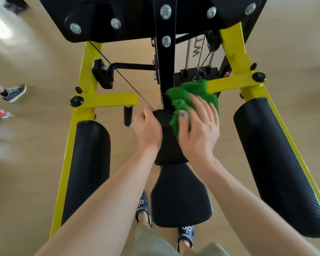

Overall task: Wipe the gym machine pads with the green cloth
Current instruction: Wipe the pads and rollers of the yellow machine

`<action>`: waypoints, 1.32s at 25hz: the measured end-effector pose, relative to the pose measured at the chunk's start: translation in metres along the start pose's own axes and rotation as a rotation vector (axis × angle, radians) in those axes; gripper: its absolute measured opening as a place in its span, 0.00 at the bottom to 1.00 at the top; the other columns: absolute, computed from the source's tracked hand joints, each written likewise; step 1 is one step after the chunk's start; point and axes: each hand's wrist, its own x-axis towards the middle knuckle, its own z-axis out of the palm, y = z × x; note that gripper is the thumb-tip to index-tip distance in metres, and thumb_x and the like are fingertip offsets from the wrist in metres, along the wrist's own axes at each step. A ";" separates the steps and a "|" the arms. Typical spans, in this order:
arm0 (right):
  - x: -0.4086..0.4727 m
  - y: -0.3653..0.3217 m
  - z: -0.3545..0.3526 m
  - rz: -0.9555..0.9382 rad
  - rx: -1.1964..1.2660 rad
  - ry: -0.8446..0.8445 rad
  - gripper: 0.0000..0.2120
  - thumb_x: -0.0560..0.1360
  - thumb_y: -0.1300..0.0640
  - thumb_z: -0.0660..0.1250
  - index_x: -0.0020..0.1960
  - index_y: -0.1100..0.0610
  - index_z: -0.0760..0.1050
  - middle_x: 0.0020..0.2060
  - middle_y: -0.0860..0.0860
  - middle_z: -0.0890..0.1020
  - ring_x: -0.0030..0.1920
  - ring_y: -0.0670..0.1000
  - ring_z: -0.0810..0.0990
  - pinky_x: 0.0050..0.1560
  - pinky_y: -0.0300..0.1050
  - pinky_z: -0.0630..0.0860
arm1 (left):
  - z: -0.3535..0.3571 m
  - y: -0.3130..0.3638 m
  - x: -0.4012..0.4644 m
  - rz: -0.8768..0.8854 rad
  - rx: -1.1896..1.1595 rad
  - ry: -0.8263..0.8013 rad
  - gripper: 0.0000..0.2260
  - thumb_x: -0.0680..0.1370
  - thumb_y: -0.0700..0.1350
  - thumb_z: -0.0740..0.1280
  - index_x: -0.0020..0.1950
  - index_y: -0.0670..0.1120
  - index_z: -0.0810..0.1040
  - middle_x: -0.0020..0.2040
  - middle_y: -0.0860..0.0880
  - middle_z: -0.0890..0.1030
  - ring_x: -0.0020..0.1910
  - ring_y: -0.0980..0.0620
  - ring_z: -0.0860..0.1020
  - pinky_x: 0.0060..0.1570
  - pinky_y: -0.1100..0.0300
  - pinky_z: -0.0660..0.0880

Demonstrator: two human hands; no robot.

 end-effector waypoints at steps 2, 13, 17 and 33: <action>0.011 -0.003 0.001 -0.337 -0.177 -0.158 0.17 0.83 0.51 0.57 0.59 0.57 0.82 0.66 0.52 0.80 0.66 0.54 0.77 0.71 0.54 0.66 | -0.002 0.000 0.000 -0.002 -0.058 -0.015 0.16 0.81 0.47 0.57 0.34 0.44 0.70 0.29 0.49 0.71 0.30 0.53 0.69 0.34 0.54 0.68; 0.018 0.024 -0.013 -0.148 -0.097 -0.172 0.20 0.84 0.49 0.52 0.58 0.56 0.80 0.56 0.51 0.82 0.56 0.49 0.79 0.58 0.47 0.76 | -0.001 -0.004 0.002 -0.095 -0.086 -0.012 0.14 0.81 0.50 0.55 0.41 0.44 0.72 0.39 0.44 0.73 0.35 0.56 0.73 0.40 0.59 0.70; -0.005 0.019 -0.008 0.793 0.516 0.013 0.21 0.82 0.42 0.47 0.53 0.46 0.78 0.43 0.43 0.82 0.44 0.38 0.80 0.42 0.42 0.76 | 0.005 -0.002 -0.004 -0.057 -0.069 0.079 0.15 0.82 0.50 0.58 0.36 0.50 0.68 0.34 0.52 0.70 0.29 0.68 0.74 0.30 0.74 0.71; 0.031 0.024 -0.006 -0.781 -0.195 -0.321 0.20 0.84 0.49 0.56 0.66 0.58 0.77 0.64 0.58 0.80 0.66 0.59 0.76 0.72 0.54 0.66 | -0.006 0.000 0.002 -0.152 -0.173 -0.040 0.17 0.80 0.53 0.55 0.37 0.49 0.76 0.41 0.48 0.78 0.46 0.48 0.76 0.48 0.53 0.71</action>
